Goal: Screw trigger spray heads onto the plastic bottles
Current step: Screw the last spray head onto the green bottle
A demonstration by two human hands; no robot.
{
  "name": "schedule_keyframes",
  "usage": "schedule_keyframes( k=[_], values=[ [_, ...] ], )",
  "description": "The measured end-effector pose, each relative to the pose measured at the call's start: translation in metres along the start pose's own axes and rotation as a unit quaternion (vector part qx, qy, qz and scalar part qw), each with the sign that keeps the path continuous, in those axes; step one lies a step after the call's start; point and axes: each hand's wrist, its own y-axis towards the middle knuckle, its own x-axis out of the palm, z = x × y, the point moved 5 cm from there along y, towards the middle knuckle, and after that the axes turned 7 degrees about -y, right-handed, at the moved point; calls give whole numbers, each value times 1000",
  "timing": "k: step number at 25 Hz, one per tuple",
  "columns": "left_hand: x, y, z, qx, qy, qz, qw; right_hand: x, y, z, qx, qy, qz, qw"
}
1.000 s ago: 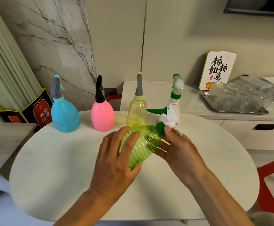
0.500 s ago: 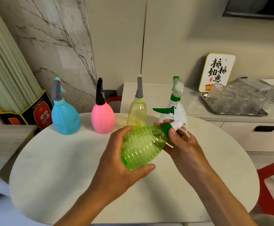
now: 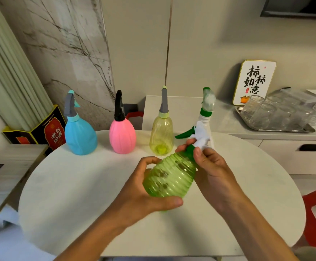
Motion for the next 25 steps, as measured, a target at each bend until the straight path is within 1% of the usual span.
schedule_keyframes(
  k=[1,2,3,4,7,9,11,13,17,18,20,21,22,23,25],
  values=[
    [3,0,0,-36,-45,-56,997,2,-1,-5,-1,12,-28,1000],
    [7,0,-2,-60,-59,-102,991,3,-2,-8,1,12,-47,999],
    [10,-1,-4,-67,-52,-120,989,4,-2,-10,4,-3,-53,999],
    [14,0,-6,-57,-31,-109,992,4,-2,-9,4,-22,-47,999],
    [18,0,-9,-13,19,-31,999,2,-4,-8,-22,-70,3,997],
    [18,-1,-7,19,46,-1,999,1,-4,-10,-37,-79,28,996],
    [18,-1,-6,34,81,27,996,3,-5,-11,-40,-85,45,995],
    [22,-2,-4,37,101,36,994,5,-6,-12,-44,-105,65,991],
    [18,1,-3,36,133,48,989,0,-11,-13,-43,-191,129,972],
    [16,1,-1,39,132,62,989,2,-13,-13,-39,-207,117,971],
    [14,4,-1,43,90,85,991,16,-17,-7,-18,-244,32,969],
    [14,5,-1,43,65,85,993,23,-20,-1,-3,-272,-9,962],
    [14,6,-1,42,53,75,995,26,-22,3,7,-300,-24,954],
    [15,7,-2,40,54,55,996,23,-22,2,7,-325,-10,946],
    [14,5,-2,32,75,16,997,-1,-17,-17,-7,-347,68,935]
  ],
)
